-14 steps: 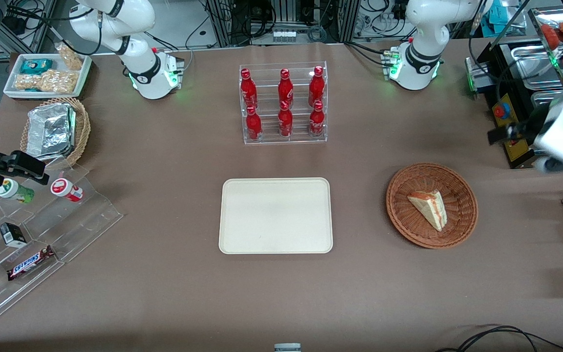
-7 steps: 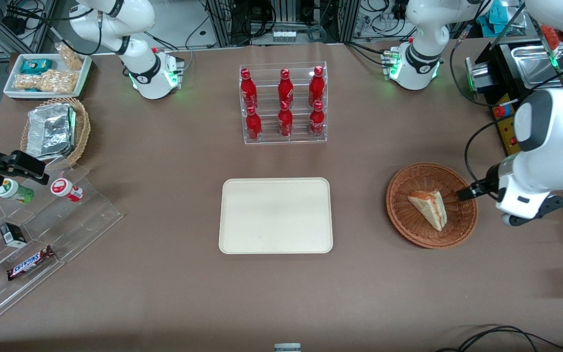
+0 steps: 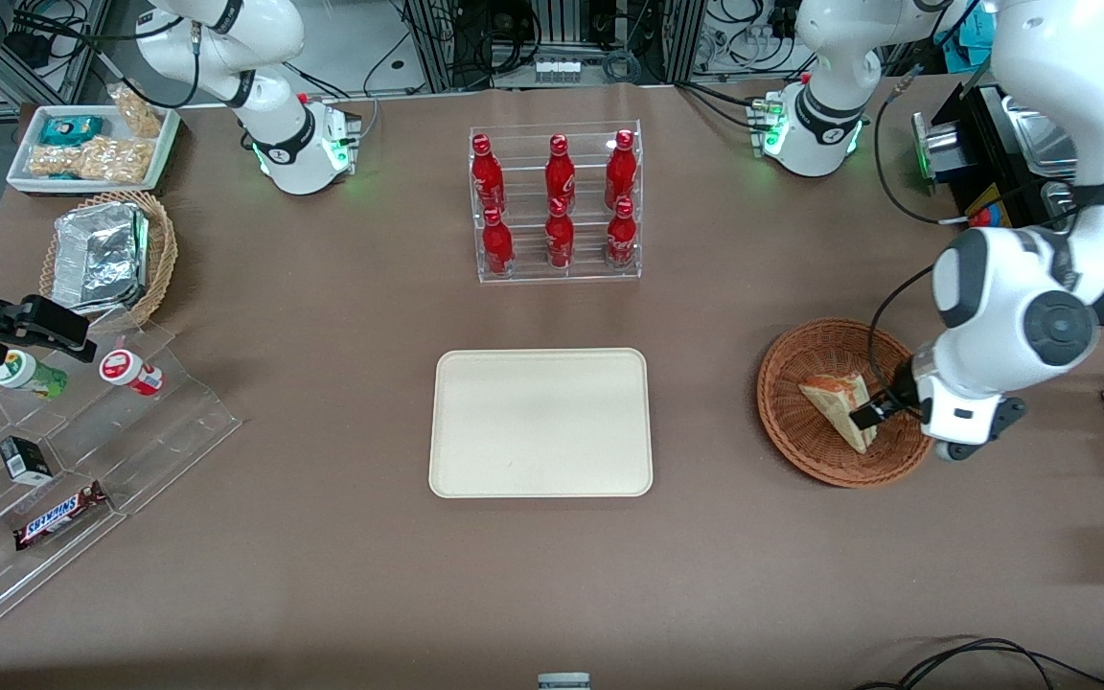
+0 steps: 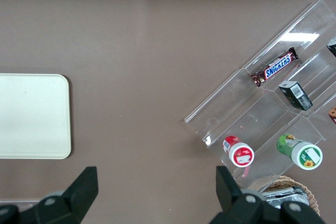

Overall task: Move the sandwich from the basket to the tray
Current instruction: 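Lower the left gripper over the wrapped sandwich and close on it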

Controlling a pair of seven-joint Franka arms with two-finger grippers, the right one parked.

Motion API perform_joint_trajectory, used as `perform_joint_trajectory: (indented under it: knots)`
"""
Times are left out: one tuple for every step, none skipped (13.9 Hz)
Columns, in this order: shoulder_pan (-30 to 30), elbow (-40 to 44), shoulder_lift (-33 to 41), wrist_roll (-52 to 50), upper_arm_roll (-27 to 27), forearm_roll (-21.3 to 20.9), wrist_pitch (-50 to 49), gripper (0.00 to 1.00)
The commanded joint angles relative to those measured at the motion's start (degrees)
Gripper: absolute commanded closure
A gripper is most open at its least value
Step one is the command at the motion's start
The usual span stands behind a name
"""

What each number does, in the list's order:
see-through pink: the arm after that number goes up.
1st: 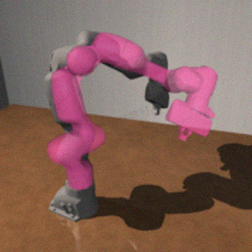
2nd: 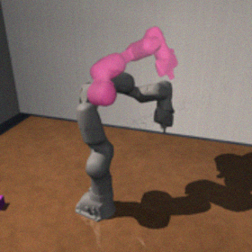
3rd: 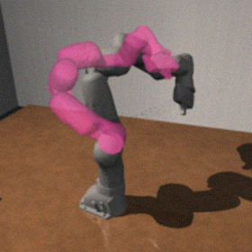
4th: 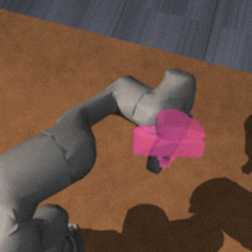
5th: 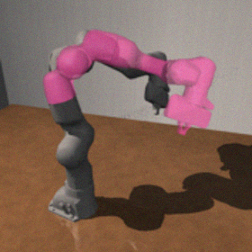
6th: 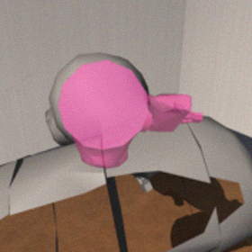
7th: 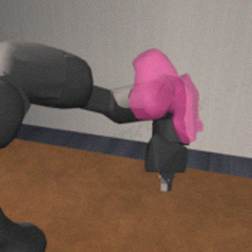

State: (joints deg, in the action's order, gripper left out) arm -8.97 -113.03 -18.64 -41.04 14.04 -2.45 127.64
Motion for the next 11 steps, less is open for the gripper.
perform_joint_trajectory:
  knots:
    - [0.4,-1.1,-1.1,-4.0,0.2,0.4,2.8,0.00]
    - [0.5,-1.4,-1.7,-4.1,0.2,0.4,2.8,0.00]
    - [0.5,-1.8,-2.4,-4.3,0.2,0.4,2.6,0.00]
    - [0.4,-2.5,-2.5,-4.3,0.1,0.4,2.5,0.00]
    - [0.2,-2.7,-3.0,-4.4,0.1,0.4,2.6,0.00]
    - [0.3,-2.7,-4.2,-4.7,0.1,0.7,2.7,0.00]
    - [0.3,-2.6,-4.9,-6.1,0.1,0.7,2.9,0.00]
    - [0.4,-2.5,-5.4,-8.0,0.1,0.7,3.0,0.05]
    - [0.4,-2.3,-5.3,-9.0,0.1,0.7,2.9,0.29]
    - [0.2,-1.8,-5.2,-9.6,0.1,0.7,2.4,0.60]
    - [0.1,-1.2,-5.2,-8.9,0.1,0.7,2.3,0.84]
